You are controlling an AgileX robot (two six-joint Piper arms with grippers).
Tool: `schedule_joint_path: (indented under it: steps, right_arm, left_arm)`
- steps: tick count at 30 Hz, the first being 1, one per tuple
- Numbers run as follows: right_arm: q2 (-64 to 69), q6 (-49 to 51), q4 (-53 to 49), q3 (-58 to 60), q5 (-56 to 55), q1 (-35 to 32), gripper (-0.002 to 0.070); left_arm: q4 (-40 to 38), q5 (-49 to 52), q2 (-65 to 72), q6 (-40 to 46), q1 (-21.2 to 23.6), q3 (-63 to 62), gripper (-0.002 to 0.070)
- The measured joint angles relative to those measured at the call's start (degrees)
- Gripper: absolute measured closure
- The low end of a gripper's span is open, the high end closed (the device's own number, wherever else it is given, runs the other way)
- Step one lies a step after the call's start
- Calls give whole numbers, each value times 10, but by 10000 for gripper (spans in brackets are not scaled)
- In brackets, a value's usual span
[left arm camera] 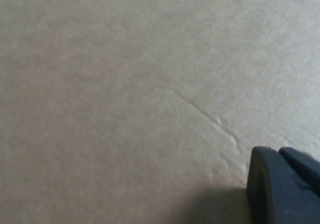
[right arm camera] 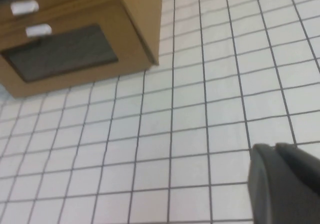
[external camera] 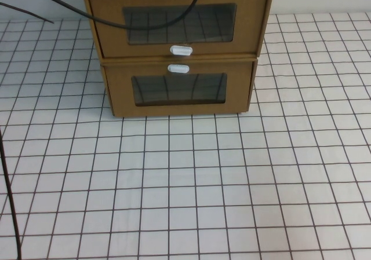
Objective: Open the shoe box
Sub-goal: 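Pull the top drawer of the cardboard box fully open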
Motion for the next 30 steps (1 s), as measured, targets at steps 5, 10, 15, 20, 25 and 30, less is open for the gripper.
schedule_joint_path:
  steps: [5, 10, 15, 20, 25, 30]
  right_arm:
    - [154, -91, -1, -99, 65, 0, 689]
    - [288, -161, 34, -202, 89, 33, 689]
    - [404, -153, 2, -293, 62, 159, 689]
    - [526, -57, -143, -401, 56, 298, 689]
    - [626, 38, -336, -485, 55, 402, 689]
    - [683, 85, -494, -525, 26, 461, 686]
  left_arm:
    - [0, 0, 0, 0, 0, -1, 677]
    - [0, 1, 0, -1, 0, -1, 677]
    - [0, 1, 0, -1, 0, -1, 677]
    - [0, 1, 0, -1, 0, -1, 677]
    - [0, 1, 0, -3, 0, -1, 677]
    - [0, 1, 0, -7, 0, -1, 677]
